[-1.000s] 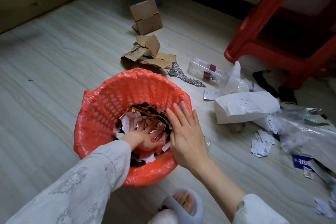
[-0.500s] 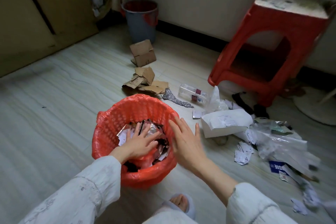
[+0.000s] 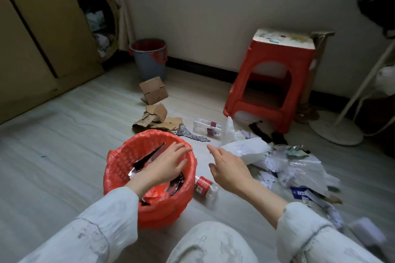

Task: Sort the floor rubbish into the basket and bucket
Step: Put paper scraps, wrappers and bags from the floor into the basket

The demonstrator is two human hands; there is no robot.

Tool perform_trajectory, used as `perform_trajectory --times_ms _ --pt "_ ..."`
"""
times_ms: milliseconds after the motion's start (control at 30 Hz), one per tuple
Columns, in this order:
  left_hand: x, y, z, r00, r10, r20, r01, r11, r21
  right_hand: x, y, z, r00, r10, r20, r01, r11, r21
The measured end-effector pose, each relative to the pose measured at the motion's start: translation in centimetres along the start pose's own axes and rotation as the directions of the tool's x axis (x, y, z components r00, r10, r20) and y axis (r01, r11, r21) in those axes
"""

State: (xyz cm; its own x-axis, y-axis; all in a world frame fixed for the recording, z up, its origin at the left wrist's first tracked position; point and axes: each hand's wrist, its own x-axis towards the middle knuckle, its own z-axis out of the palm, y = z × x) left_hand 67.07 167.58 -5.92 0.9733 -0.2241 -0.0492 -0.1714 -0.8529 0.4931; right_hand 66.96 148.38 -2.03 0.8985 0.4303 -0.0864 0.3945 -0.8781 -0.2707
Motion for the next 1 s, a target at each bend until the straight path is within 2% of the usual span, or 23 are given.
perform_trajectory --times_ms 100,200,367,533,667,867,1000 --pt "1.2 3.8 0.1 0.996 0.088 0.004 -0.087 0.995 -0.04 -1.3 3.0 -1.4 0.996 0.087 0.02 -0.086 0.994 -0.071" --pt "3.0 7.6 1.0 0.984 0.158 0.076 -0.155 0.987 -0.041 -3.4 6.9 -3.1 0.989 0.147 0.02 -0.142 0.979 -0.147" --pt "6.7 13.0 3.9 0.95 0.258 0.176 -0.263 0.965 0.007 -6.9 14.6 -6.1 0.961 0.273 0.037 -0.265 0.953 -0.146" --pt "11.8 16.5 7.5 0.863 0.316 0.394 -0.407 0.897 0.172 -8.6 23.5 -5.2 0.915 0.393 0.097 -0.38 0.916 -0.127" --pt "17.7 19.2 13.2 0.799 0.359 0.483 -0.497 0.846 0.194 -9.1 32.2 -0.7 0.838 0.532 0.121 -0.531 0.846 -0.04" --pt "21.1 18.1 27.1 0.8 0.283 0.529 -0.412 0.9 0.143 -12.5 40.0 9.9 0.68 0.659 0.321 -0.698 0.716 0.011" --pt "22.0 14.0 34.2 0.8 0.135 0.584 -0.34 0.905 0.256 -12.4 43.6 15.2 0.635 0.707 0.311 -0.76 0.644 0.087"
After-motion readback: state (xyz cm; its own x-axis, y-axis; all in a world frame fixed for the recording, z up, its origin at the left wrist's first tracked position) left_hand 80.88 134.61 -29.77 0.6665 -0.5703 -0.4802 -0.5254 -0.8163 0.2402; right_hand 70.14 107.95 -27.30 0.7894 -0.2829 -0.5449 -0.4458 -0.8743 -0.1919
